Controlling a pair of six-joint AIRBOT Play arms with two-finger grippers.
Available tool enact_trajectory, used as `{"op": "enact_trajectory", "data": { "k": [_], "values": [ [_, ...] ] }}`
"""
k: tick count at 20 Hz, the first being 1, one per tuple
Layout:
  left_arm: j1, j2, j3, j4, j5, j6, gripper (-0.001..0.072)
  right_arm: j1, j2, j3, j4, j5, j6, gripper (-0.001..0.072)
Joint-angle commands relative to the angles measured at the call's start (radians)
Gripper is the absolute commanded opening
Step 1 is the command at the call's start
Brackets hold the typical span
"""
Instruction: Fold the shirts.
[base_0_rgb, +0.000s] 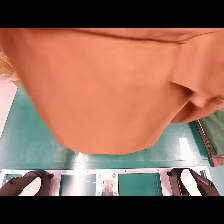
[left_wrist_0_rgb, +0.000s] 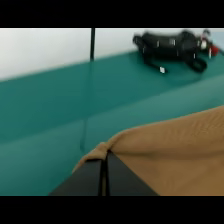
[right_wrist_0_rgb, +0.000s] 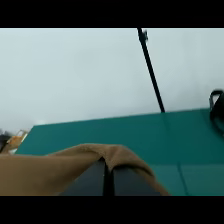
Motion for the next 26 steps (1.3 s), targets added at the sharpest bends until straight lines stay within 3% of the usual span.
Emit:
{"op": "enact_trajectory", "data": {
  "k": [1, 6, 10, 11, 12, 13, 16, 19, 22, 23, 26],
  "values": [
    [-0.032, -0.204, -0.131, -0.028, 0.078, 0.072, 0.0022, 0.114, -0.150, -0.243, 0.033, -0.146, -0.140, 0.0016],
    [-0.149, -0.590, -0.138, -0.029, 0.306, 0.093, 0.0022, 0.277, -0.590, -0.220, 0.069, -0.368, -0.219, 0.0016],
    [-0.162, -0.718, -0.138, -0.107, 0.396, 0.059, 0.0023, 0.314, -0.850, -0.060, 0.075, -0.370, -0.215, 0.0033],
    [-0.162, -0.731, -0.138, -0.105, 0.381, 0.060, 0.0175, 0.312, -0.876, -0.045, 0.073, -0.365, -0.214, 0.0180],
    [-0.158, -0.734, -0.139, -0.103, 0.358, 0.058, 0.0598, 0.300, -0.883, -0.043, 0.063, -0.355, -0.214, 0.0310],
    [-0.150, -0.732, -0.135, -0.103, 0.325, 0.058, 0.0668, 0.275, -0.879, -0.043, 0.028, -0.325, -0.211, 0.0317],
    [-0.068, -0.719, -0.079, -0.083, 0.110, 0.048, 0.0665, 0.138, -0.836, -0.043, -0.111, -0.140, -0.060, 0.0312],
    [0.050, -0.719, -0.020, -0.075, -0.169, -0.021, 0.0666, -0.012, -0.757, -0.092, -0.229, 0.083, -0.007, 0.0311],
    [0.142, -0.719, -0.055, -0.068, -0.365, -0.089, 0.0666, -0.145, -0.597, -0.299, -0.315, 0.111, 0.013, 0.0345],
    [0.161, -0.719, -0.080, -0.066, -0.398, -0.100, 0.0666, -0.188, -0.557, -0.372, -0.343, 0.109, 0.019, 0.0408],
    [0.182, -0.719, -0.179, -0.026, -0.451, -0.127, 0.0666, -0.266, -0.531, -0.530, -0.348, 0.109, 0.023, 0.0412]
  ]
}}
